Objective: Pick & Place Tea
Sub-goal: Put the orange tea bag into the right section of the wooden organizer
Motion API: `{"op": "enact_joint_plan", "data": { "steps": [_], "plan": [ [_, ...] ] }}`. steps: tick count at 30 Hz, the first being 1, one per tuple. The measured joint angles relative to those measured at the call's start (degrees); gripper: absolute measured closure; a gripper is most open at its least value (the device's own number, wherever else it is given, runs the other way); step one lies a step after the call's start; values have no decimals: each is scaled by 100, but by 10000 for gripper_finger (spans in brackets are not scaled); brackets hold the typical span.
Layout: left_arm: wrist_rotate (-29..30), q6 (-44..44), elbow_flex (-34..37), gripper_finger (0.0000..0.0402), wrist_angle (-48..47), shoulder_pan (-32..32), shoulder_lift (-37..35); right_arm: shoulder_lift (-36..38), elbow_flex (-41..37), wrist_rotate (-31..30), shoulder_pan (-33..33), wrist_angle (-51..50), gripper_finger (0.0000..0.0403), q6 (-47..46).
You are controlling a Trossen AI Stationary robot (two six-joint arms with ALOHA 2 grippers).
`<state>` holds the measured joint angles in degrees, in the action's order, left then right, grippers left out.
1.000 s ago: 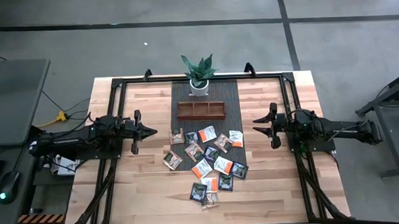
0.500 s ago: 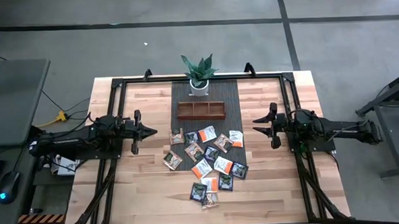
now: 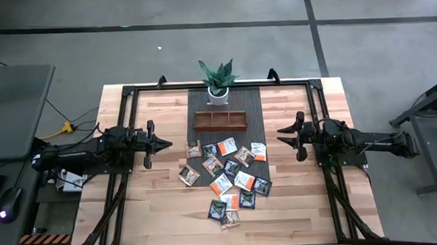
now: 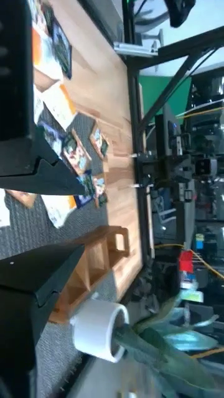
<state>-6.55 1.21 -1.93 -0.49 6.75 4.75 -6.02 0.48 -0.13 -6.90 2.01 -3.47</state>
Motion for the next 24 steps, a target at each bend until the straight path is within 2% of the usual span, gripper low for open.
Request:
{"op": "enact_joint_plan", "data": {
  "steps": [3, 7, 16, 20, 24],
  "plan": [
    [0, 0, 1, 401, 0, 1, 0, 0, 1, 22, 0, -43, 274, 105],
    [-1, 0, 0, 401, 0, -1, -2, 0, 11, -427, -7, 35, 274, 222],
    [1, 1, 1, 401, 0, -1, 0, -71, 448, -384, -7, -263, 274, 187],
    [1, 0, 1, 401, 2, -1, 0, -404, 966, -464, -7, -754, 274, 21],
    [-1, 0, 1, 401, 16, -1, 0, -1043, 1599, -561, -9, -1401, 274, -238]
  ]
}}
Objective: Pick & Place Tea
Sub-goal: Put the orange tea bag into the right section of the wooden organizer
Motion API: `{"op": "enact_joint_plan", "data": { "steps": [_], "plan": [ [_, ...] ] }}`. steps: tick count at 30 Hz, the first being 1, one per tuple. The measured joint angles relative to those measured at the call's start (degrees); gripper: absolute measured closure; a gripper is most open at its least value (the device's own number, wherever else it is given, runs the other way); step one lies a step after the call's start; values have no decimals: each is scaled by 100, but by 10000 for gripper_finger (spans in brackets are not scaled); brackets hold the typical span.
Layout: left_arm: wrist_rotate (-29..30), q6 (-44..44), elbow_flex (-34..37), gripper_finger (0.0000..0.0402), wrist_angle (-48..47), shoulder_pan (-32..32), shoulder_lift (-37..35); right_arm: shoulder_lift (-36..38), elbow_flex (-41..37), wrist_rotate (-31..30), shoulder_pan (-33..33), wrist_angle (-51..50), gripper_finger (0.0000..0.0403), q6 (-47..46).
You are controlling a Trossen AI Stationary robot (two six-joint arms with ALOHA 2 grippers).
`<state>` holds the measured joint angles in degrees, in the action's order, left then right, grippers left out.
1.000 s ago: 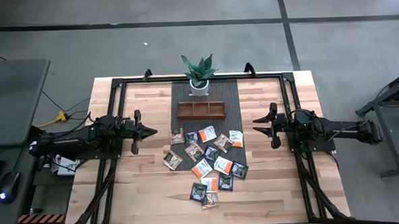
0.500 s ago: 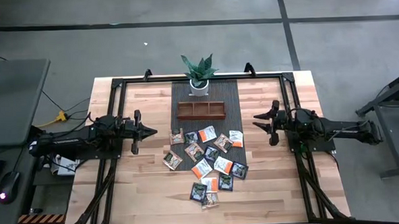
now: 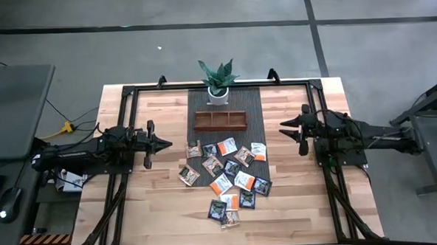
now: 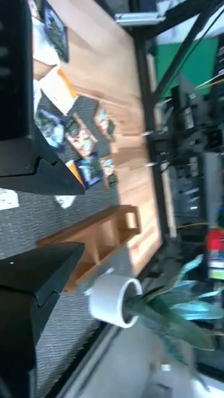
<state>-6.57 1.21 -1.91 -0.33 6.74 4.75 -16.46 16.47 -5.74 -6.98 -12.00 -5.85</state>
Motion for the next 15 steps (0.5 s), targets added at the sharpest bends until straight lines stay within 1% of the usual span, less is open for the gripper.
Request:
{"op": "enact_joint_plan", "data": {
  "steps": [5, 8, 11, 15],
  "plan": [
    [0, 0, 0, 401, 7, 0, 0, -1210, 872, 26, -17, -586, 274, -272],
    [0, 0, 0, 401, 8, 1, 0, -2067, 1387, 201, -17, -993, 274, -453],
    [0, 0, 2, 401, 10, 2, 0, -2953, 1867, 458, -15, -1438, 274, -422],
    [0, 0, 1, 401, 11, 0, 0, -4037, 2490, 507, -17, -1967, 274, -220]
  ]
}}
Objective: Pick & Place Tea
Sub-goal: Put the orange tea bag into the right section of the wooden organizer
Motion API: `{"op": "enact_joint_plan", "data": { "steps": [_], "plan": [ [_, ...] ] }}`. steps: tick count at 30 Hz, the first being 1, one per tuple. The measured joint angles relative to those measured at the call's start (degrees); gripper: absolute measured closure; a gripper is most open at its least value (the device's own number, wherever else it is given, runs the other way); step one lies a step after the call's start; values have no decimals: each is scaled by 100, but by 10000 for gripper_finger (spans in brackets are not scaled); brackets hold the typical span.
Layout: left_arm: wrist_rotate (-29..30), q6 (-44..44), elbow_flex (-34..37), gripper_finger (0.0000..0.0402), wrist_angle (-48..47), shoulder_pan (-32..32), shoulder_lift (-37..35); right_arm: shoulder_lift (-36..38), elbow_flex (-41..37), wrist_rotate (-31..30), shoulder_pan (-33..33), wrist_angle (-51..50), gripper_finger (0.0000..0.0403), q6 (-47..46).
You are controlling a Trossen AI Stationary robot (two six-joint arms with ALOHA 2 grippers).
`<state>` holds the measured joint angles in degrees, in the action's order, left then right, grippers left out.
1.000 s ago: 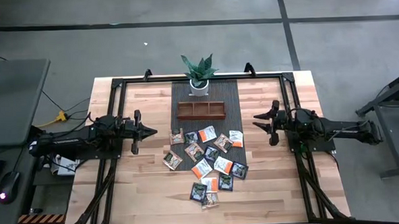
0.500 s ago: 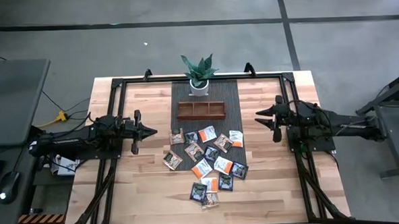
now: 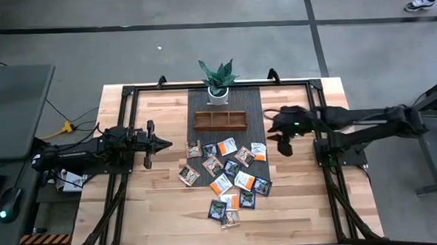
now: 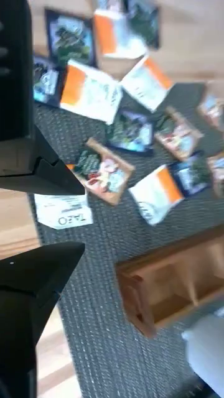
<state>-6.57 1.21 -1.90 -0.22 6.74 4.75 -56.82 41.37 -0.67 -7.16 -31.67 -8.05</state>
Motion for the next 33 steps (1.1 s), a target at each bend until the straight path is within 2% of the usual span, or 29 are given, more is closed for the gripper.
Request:
{"op": "enact_joint_plan", "data": {
  "steps": [8, 14, 22, 33],
  "plan": [
    [0, 0, 0, 401, 2, 1, 0, -1656, 683, 20, -324, -605, 271, 311],
    [0, 0, 0, 401, 3, 1, 0, -2339, 734, 243, -629, -645, 231, 462],
    [0, 0, 1, 401, 3, 0, 0, -2698, 734, 1176, -872, -703, 168, 571],
    [0, 0, -1, 401, 6, 1, 0, -2723, 379, 1132, -859, -43, 163, 676]
  ]
}}
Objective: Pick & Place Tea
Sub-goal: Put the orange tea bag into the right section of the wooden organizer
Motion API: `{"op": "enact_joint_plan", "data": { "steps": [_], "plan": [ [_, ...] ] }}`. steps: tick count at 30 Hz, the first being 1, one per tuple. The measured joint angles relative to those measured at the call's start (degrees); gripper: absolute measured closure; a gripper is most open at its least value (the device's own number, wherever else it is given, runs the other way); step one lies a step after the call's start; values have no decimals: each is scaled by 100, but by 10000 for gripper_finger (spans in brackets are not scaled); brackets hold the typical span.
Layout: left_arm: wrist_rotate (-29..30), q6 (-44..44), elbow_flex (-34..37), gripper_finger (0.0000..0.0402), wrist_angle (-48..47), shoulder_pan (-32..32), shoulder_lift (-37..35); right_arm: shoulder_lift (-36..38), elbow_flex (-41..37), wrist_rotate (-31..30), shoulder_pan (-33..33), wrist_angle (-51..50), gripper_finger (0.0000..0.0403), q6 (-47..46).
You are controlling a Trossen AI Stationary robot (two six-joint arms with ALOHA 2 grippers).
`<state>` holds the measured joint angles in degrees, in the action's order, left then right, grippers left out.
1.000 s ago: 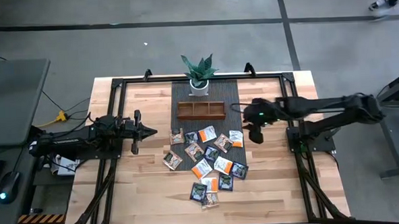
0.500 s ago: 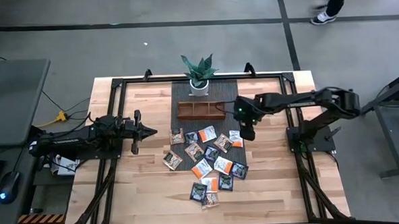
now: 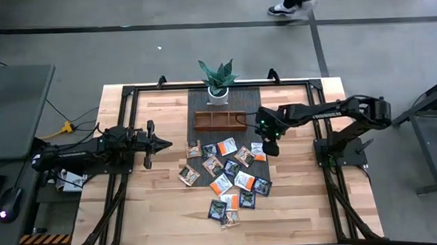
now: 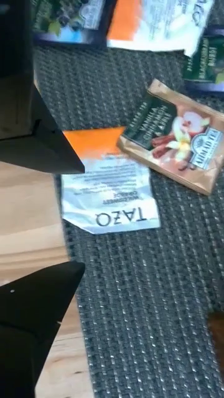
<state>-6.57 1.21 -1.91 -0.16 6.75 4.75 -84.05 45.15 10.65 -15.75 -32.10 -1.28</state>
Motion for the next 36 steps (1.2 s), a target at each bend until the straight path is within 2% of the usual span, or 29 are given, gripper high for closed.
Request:
{"op": "enact_joint_plan", "data": {
  "steps": [17, 30, 36],
  "plan": [
    [0, 0, 2, 401, 0, 0, -1, 0, -676, -69, 4, 1019, 178, -187],
    [0, 0, 0, 401, 0, -1, 0, 0, -761, -107, 12, 1211, 185, -277],
    [0, 0, 0, 401, 0, -1, 0, 0, -761, -331, 264, 1231, 185, -279]
  ]
}}
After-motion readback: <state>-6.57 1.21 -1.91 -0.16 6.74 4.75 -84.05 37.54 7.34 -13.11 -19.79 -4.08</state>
